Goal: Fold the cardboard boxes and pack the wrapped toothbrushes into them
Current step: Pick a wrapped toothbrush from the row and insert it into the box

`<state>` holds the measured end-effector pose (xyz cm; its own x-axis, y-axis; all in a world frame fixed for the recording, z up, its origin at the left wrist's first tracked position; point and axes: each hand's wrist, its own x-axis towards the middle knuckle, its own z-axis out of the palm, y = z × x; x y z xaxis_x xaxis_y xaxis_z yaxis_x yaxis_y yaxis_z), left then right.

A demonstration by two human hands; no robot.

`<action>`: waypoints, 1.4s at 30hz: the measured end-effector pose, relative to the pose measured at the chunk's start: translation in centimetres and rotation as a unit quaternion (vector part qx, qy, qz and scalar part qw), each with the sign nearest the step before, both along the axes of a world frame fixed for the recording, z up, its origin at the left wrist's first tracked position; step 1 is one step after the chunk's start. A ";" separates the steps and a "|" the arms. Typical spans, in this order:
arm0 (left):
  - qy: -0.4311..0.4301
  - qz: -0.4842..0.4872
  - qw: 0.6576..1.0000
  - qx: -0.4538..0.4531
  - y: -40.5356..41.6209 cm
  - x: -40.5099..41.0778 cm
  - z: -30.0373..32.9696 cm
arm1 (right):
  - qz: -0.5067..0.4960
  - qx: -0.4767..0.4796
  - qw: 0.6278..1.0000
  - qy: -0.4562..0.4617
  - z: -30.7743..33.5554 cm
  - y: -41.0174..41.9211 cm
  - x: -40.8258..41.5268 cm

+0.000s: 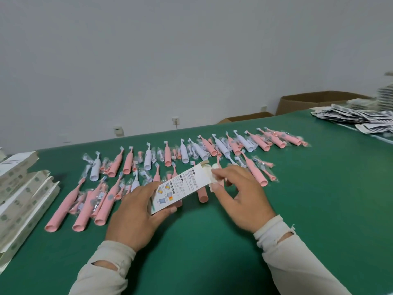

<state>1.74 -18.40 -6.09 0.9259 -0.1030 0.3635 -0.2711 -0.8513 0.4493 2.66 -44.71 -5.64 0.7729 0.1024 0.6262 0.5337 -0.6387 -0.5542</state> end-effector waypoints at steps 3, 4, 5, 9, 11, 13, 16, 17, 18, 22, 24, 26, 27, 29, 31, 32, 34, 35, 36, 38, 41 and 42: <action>0.000 -0.023 1.000 -0.003 0.2 0.1 -0.1 | 0.075 0.086 0.989 0.094 0.0 -0.3 0.1; 0.002 -0.031 1.000 -0.005 0.2 0.1 -0.2 | 0.105 0.106 0.982 0.114 0.0 -0.5 0.1; 0.005 -0.039 0.999 -0.007 0.2 0.1 -0.3 | 0.133 0.121 0.975 0.132 0.1 -0.6 0.1; 0.019 -0.078 0.997 -0.021 0.5 0.2 -0.4 | 0.192 0.119 0.956 0.186 0.5 -0.9 -0.1; 0.028 -0.094 0.995 -0.026 0.5 0.3 -0.5 | 0.199 0.094 0.955 0.197 0.6 -0.8 -0.2; 0.040 -0.112 0.992 -0.040 0.5 0.4 -0.6 | 0.213 0.085 0.951 0.208 0.6 -0.7 -0.2; 0.047 -0.124 0.990 -0.056 0.4 0.3 -0.7 | 0.229 0.102 0.942 0.224 0.4 -0.6 -0.1; 0.047 -0.125 0.989 -0.058 0.3 0.2 -0.7 | 0.231 0.105 0.940 0.226 0.4 -0.6 -0.1; 0.045 -0.122 0.990 -0.060 0.2 0.1 -0.7 | 0.232 0.104 0.941 0.224 0.4 -0.7 0.0; -0.017 -0.068 0.997 -0.026 -0.1 0.0 -0.2 | 0.124 0.195 0.955 0.189 1.1 -2.7 1.8; -0.043 -0.022 0.999 -0.017 -0.3 0.1 0.1 | -0.082 0.249 0.953 0.152 0.9 -4.9 3.7; -0.039 0.025 0.999 -0.006 -0.3 0.3 0.1 | -0.262 0.179 0.938 0.141 0.5 -7.3 5.3; -0.037 0.038 0.999 -0.001 -0.3 0.4 0.1 | -0.311 0.114 0.932 0.148 0.1 -8.3 5.9; -0.029 0.046 0.999 -0.003 -0.5 0.2 0.2 | -0.346 -0.005 0.922 0.172 -0.4 -9.6 7.1; -0.022 0.049 0.999 -0.004 -0.6 0.0 0.3 | -0.349 -0.076 0.911 0.206 -0.6 -10.1 8.1; -0.017 0.053 0.998 0.000 -0.7 -0.1 0.3 | -0.344 -0.097 0.908 0.220 -0.5 -10.2 8.5; -0.012 0.059 0.998 0.007 -0.9 -0.1 0.4 | -0.334 -0.123 0.904 0.238 -0.4 -10.1 9.2; -0.013 0.059 0.998 0.006 -0.9 -0.1 0.4 | -0.330 -0.134 0.902 0.243 -0.4 -10.0 9.4; -0.015 0.057 0.998 0.004 -0.9 -0.1 0.4 | -0.327 -0.148 0.899 0.249 -0.4 -9.8 9.5; -0.017 0.052 0.998 0.004 -0.9 0.0 0.6 | -0.320 -0.172 0.894 0.262 -0.3 -9.5 9.6; -0.024 0.053 0.998 0.006 -0.9 0.0 0.7 | -0.319 -0.183 0.885 0.285 0.0 -9.2 9.3; -0.027 0.055 0.998 0.008 -0.9 -0.1 0.7 | -0.323 -0.182 0.881 0.294 0.2 -9.2 9.2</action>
